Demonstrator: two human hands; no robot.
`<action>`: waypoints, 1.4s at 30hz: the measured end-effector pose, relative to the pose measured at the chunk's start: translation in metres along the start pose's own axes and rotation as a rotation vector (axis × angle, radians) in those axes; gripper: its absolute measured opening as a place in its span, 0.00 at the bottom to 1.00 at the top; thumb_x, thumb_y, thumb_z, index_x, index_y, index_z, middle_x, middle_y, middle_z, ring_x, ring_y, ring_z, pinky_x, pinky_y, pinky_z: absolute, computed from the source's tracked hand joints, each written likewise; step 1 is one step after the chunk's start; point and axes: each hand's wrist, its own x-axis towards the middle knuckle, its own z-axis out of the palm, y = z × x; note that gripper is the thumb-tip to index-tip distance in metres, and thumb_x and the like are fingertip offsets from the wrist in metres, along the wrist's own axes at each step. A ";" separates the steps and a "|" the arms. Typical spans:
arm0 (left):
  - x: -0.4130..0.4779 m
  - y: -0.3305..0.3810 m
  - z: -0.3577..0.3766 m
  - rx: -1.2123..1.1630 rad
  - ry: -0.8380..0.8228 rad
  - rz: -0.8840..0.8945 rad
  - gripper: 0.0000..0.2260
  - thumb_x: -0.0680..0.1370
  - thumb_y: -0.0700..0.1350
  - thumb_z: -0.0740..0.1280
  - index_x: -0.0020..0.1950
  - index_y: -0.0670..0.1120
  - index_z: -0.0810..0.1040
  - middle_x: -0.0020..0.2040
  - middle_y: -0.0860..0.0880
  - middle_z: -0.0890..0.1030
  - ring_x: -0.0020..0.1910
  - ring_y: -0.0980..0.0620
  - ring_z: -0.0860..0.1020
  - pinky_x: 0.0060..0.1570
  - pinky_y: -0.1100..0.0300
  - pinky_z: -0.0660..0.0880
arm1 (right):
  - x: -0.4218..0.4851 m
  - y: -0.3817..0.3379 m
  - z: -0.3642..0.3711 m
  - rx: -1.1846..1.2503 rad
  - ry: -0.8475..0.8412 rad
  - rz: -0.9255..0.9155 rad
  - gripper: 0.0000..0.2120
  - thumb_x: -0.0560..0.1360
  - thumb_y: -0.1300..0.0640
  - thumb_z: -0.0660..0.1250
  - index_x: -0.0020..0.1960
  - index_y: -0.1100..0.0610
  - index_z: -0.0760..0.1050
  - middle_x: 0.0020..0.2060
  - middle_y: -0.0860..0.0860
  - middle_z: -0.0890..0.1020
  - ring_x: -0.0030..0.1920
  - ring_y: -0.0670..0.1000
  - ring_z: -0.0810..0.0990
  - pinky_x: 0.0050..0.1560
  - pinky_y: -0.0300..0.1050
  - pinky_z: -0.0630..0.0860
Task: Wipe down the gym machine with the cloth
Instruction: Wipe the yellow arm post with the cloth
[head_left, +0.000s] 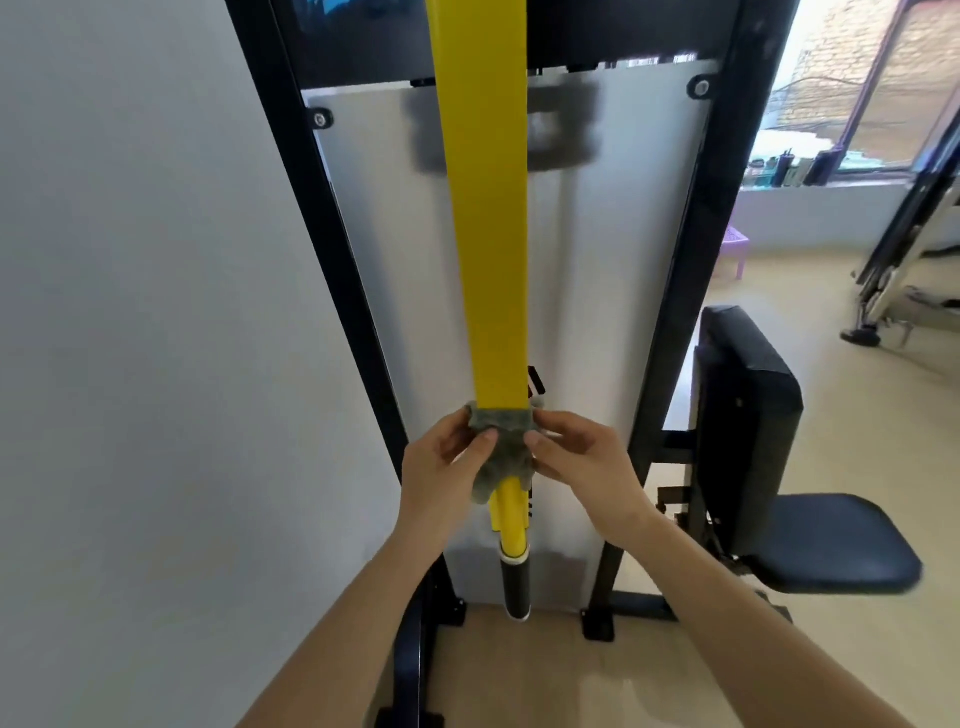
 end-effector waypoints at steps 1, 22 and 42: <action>-0.003 -0.006 0.001 -0.004 0.010 -0.011 0.12 0.79 0.45 0.72 0.61 0.54 0.81 0.55 0.53 0.86 0.54 0.58 0.84 0.61 0.56 0.79 | -0.002 0.004 0.002 0.015 0.010 0.021 0.11 0.78 0.61 0.70 0.60 0.58 0.82 0.51 0.54 0.87 0.53 0.55 0.86 0.59 0.57 0.81; -0.105 -0.036 0.051 0.105 0.485 -0.070 0.08 0.75 0.40 0.77 0.51 0.49 0.85 0.45 0.56 0.86 0.46 0.57 0.85 0.48 0.65 0.81 | -0.037 0.057 -0.023 0.000 -0.343 0.042 0.07 0.71 0.67 0.77 0.46 0.65 0.81 0.44 0.55 0.85 0.49 0.51 0.86 0.51 0.43 0.82; -0.091 -0.025 0.094 0.583 0.672 0.070 0.12 0.79 0.53 0.68 0.63 0.58 0.79 0.55 0.59 0.80 0.51 0.56 0.81 0.46 0.69 0.79 | 0.039 0.065 -0.064 0.019 -0.374 -0.069 0.16 0.72 0.69 0.75 0.56 0.55 0.81 0.49 0.47 0.84 0.51 0.47 0.83 0.50 0.39 0.81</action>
